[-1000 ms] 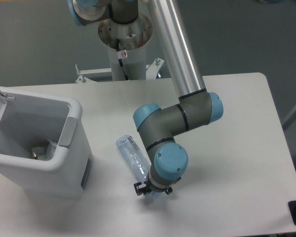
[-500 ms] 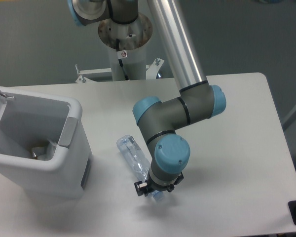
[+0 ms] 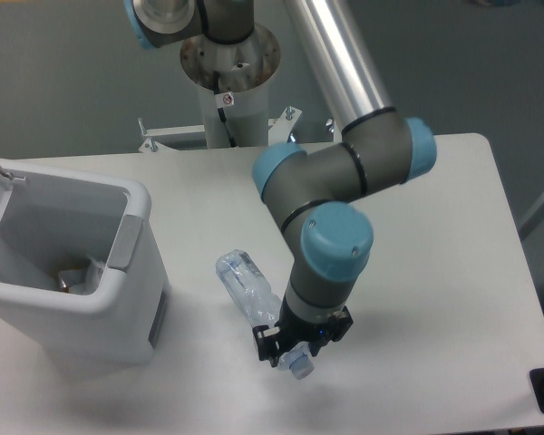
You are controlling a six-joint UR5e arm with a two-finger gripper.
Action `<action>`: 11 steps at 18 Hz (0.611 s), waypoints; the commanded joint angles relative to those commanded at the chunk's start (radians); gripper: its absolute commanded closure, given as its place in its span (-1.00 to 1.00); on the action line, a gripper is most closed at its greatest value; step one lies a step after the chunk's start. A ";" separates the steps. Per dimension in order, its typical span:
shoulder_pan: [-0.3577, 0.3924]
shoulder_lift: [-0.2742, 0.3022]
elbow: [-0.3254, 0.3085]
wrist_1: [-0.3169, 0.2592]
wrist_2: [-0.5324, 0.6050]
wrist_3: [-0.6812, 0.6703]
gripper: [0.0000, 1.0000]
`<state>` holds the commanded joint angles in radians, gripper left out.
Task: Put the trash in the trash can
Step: 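Lift the bottle and carry it over the trash bin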
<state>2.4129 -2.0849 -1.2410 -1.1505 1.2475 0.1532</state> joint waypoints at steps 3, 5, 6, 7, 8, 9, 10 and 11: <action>0.014 0.055 0.012 0.002 -0.088 0.029 0.26; 0.014 0.081 0.024 0.002 -0.135 0.038 0.26; 0.015 0.091 0.034 0.012 -0.163 0.040 0.26; 0.015 0.100 0.043 0.029 -0.193 0.040 0.26; 0.015 0.107 0.049 0.050 -0.224 0.040 0.26; 0.014 0.118 0.054 0.069 -0.253 0.039 0.26; 0.014 0.132 0.054 0.090 -0.282 0.039 0.26; 0.011 0.146 0.054 0.110 -0.313 0.039 0.26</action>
<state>2.4237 -1.9391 -1.1873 -1.0402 0.9345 0.1917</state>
